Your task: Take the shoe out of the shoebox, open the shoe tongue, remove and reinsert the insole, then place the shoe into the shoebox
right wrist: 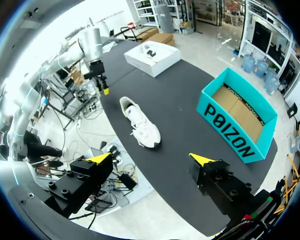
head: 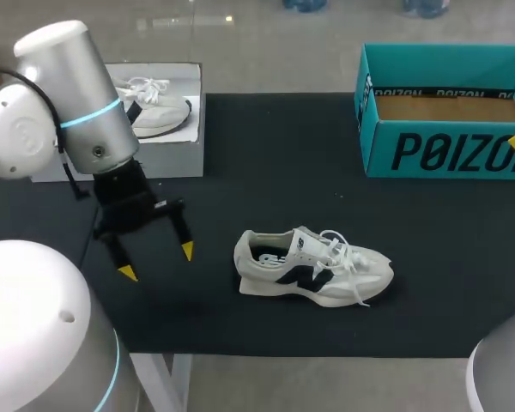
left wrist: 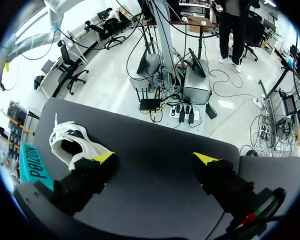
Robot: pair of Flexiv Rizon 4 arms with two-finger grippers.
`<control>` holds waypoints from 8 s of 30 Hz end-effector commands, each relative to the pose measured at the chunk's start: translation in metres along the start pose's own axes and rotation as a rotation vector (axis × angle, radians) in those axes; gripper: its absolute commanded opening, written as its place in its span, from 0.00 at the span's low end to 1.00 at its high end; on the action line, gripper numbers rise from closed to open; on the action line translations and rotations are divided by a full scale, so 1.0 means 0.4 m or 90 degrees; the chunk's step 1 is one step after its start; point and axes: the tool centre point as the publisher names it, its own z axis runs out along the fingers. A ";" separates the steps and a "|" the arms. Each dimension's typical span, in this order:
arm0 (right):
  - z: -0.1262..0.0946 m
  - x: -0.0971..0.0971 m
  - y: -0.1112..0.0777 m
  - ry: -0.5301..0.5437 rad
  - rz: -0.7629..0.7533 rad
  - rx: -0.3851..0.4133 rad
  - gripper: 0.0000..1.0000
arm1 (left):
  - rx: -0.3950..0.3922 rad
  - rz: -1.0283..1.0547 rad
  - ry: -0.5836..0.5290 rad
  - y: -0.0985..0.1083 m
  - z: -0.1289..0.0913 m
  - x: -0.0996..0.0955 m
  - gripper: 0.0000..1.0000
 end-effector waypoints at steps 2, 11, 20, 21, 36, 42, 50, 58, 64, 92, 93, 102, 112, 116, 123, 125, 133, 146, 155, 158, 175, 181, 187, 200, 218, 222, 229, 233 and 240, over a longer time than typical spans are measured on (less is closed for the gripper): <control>0.000 -0.004 0.006 0.002 0.001 0.004 1.00 | -0.003 0.001 -0.022 -0.004 0.003 0.008 1.00; 0.000 -0.004 0.006 0.002 0.001 0.004 1.00 | 0.160 -0.238 -0.280 0.028 -0.029 0.042 1.00; 0.000 -0.004 0.006 0.002 0.001 0.004 1.00 | 0.185 -0.344 -0.399 -0.008 0.018 0.086 1.00; 0.000 -0.004 0.006 0.002 0.001 0.004 1.00 | 0.176 -0.332 -0.400 -0.022 0.022 0.083 1.00; 0.000 -0.004 0.006 0.002 0.001 0.004 1.00 | 0.146 -0.325 -0.400 -0.052 0.027 0.070 1.00; 0.000 -0.004 0.006 0.002 0.001 0.004 1.00 | 0.146 -0.325 -0.400 -0.052 0.027 0.070 1.00; 0.000 -0.004 0.006 0.002 0.001 0.004 1.00 | 0.212 -0.533 -0.478 0.052 0.078 0.033 1.00; 0.000 -0.004 0.006 0.002 0.001 0.004 1.00 | 0.235 -0.561 -0.428 0.097 0.115 -0.031 1.00; 0.000 -0.004 0.006 0.002 0.001 0.004 1.00 | 0.243 -0.559 -0.380 0.121 0.143 -0.082 1.00; 0.000 -0.004 0.006 0.002 0.001 0.004 1.00 | 0.409 -0.523 -0.374 0.181 0.224 -0.096 1.00; 0.000 -0.004 0.006 0.002 0.001 0.004 1.00 | 0.403 -0.525 -0.380 0.177 0.226 -0.102 1.00; 0.000 -0.004 0.006 0.002 0.001 0.004 1.00 | 0.397 -0.517 -0.417 0.131 0.237 -0.154 1.00; 0.000 -0.004 0.006 0.002 0.001 0.004 1.00 | 0.366 -0.520 -0.456 0.120 0.242 -0.201 1.00; 0.000 -0.004 0.006 0.002 0.001 0.004 1.00 | 0.362 -0.521 -0.466 0.127 0.244 -0.215 1.00; 0.000 -0.004 0.006 0.002 0.001 0.004 1.00 | 0.351 -0.536 -0.478 0.158 0.247 -0.237 1.00; 0.000 -0.004 0.006 0.002 0.001 0.004 1.00 | 0.343 -0.538 -0.479 0.166 0.247 -0.241 1.00; 0.000 -0.004 0.006 0.002 0.001 0.004 1.00 | 0.342 -0.549 -0.484 0.191 0.242 -0.247 1.00; 0.000 -0.004 0.006 0.002 0.001 0.004 1.00 | 0.344 -0.555 -0.475 0.186 0.266 -0.267 1.00; 0.000 -0.004 0.006 0.002 0.001 0.004 1.00 | 0.358 -0.546 -0.466 0.153 0.283 -0.276 1.00; 0.000 -0.004 0.006 0.002 0.001 0.004 1.00 | 0.359 -0.544 -0.466 0.146 0.286 -0.282 1.00; 0.000 -0.004 0.006 0.002 0.001 0.004 1.00 | 0.352 -0.562 -0.474 0.156 0.314 -0.304 1.00; 0.000 -0.004 0.006 0.002 0.001 0.004 1.00 | 0.346 -0.565 -0.476 0.164 0.315 -0.308 1.00; 0.000 -0.004 0.006 0.002 0.001 0.004 1.00 | 0.347 -0.568 -0.474 0.168 0.319 -0.313 1.00; 0.000 -0.004 0.006 0.002 0.001 0.004 1.00 | 0.346 -0.581 -0.467 0.172 0.324 -0.317 0.00; 0.000 -0.004 0.006 0.002 0.001 0.004 1.00 | 0.346 -0.581 -0.467 0.172 0.324 -0.317 0.00; 0.045 0.036 0.083 -0.004 0.096 0.112 1.00 | 0.346 -0.581 -0.467 0.172 0.324 -0.317 0.00; 0.185 0.111 0.176 -0.044 0.243 0.199 1.00 | 0.346 -0.581 -0.467 0.172 0.324 -0.317 0.00; 0.286 0.156 0.218 -0.086 0.310 0.231 1.00 | 0.346 -0.581 -0.467 0.172 0.324 -0.317 0.00; 0.453 0.228 0.250 -0.093 0.396 0.259 1.00 | 0.346 -0.581 -0.467 0.172 0.324 -0.317 0.00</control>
